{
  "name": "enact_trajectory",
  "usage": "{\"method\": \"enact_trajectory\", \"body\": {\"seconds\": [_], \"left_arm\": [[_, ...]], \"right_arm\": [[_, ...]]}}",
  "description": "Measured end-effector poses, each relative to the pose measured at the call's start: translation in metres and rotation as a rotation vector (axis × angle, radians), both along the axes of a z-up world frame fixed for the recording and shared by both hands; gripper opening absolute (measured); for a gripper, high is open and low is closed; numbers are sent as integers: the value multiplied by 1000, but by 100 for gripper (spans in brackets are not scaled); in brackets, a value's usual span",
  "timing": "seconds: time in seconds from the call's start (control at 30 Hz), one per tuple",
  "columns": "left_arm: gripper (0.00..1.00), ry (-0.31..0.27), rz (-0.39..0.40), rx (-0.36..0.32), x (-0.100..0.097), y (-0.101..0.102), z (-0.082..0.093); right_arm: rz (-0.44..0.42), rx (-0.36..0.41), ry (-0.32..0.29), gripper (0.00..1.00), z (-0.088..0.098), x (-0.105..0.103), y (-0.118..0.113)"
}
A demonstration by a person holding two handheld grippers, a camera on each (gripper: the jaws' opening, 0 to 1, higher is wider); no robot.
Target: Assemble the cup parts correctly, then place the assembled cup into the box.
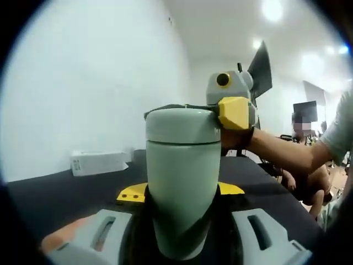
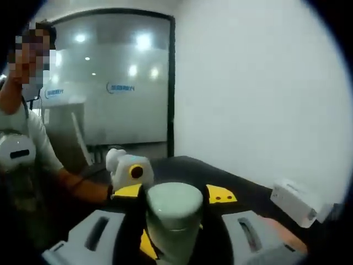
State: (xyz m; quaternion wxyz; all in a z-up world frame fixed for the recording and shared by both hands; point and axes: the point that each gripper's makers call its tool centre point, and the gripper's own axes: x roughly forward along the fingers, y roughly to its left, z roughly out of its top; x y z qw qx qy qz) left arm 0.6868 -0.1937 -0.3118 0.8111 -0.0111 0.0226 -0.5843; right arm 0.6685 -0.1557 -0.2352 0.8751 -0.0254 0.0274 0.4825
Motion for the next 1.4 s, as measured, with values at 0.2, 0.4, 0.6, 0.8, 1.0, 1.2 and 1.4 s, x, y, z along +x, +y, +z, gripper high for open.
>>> {"method": "enact_trajectory", "body": {"seconds": [0.2, 0.4, 0.6, 0.8, 1.0, 1.2, 1.4], "left_arm": [[41, -1, 1, 6, -2, -1, 0], [41, -8, 4, 16, -2, -2, -1], [41, -7, 1, 5, -2, -3, -1], [41, -12, -1, 9, -1, -3, -1], [41, -5, 4, 6, 0, -1, -1], [41, -3, 7, 10, 0, -3, -1], [41, -13, 5, 24, -1, -2, -2]], "right_arm": [[-300, -3, -25, 39, 1, 4, -11], [-505, -15, -48, 39, 0, 5, -18], [-181, 5, -29, 60, 4, -1, -11], [78, -46, -47, 51, -7, 0, -10], [94, 10, -25, 40, -5, -1, -3], [-64, 15, 6, 39, -6, 0, -7], [-211, 16, -9, 39, -7, 1, -7]]}}
